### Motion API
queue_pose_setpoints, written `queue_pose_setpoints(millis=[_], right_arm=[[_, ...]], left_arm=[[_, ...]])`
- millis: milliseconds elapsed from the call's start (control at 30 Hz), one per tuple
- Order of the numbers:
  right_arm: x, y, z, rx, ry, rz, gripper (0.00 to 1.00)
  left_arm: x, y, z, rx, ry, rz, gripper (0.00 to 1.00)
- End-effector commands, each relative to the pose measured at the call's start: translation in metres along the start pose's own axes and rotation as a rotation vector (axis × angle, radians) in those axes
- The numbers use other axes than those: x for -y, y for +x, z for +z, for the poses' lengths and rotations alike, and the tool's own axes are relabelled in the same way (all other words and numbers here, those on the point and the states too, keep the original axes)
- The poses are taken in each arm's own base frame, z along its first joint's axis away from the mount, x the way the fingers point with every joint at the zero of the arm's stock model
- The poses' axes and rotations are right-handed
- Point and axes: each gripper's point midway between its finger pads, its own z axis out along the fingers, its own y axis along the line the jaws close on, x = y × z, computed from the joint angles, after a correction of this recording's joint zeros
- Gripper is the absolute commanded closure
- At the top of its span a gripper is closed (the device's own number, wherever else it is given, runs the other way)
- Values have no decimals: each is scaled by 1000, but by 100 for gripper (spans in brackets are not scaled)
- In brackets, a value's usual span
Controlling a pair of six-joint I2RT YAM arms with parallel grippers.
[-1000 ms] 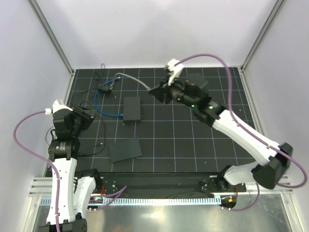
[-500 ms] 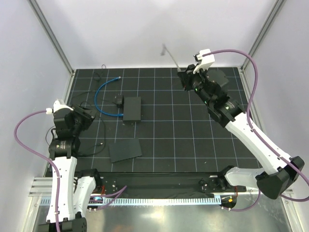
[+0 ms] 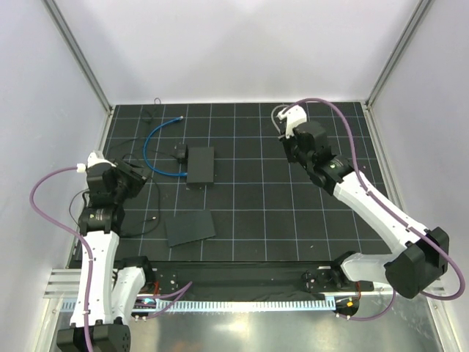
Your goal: Pull the plug from the switch port
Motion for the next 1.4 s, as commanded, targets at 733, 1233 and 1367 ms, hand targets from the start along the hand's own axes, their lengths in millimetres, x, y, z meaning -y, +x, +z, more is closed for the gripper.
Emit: queue_pose_setpoints(millis=[733,1233,1367], right_arm=[[-14,-45,-38,-79,-108,164,13],[-134,-89,118,221,-541,431,13],[-152,-58,147,139,-577,438,16]], left_arm=[[1,14,76,-134,-31,-159,39],[9,23,169,-168,-99,-248,40],[15,15,188,-140,-92,-245,41]])
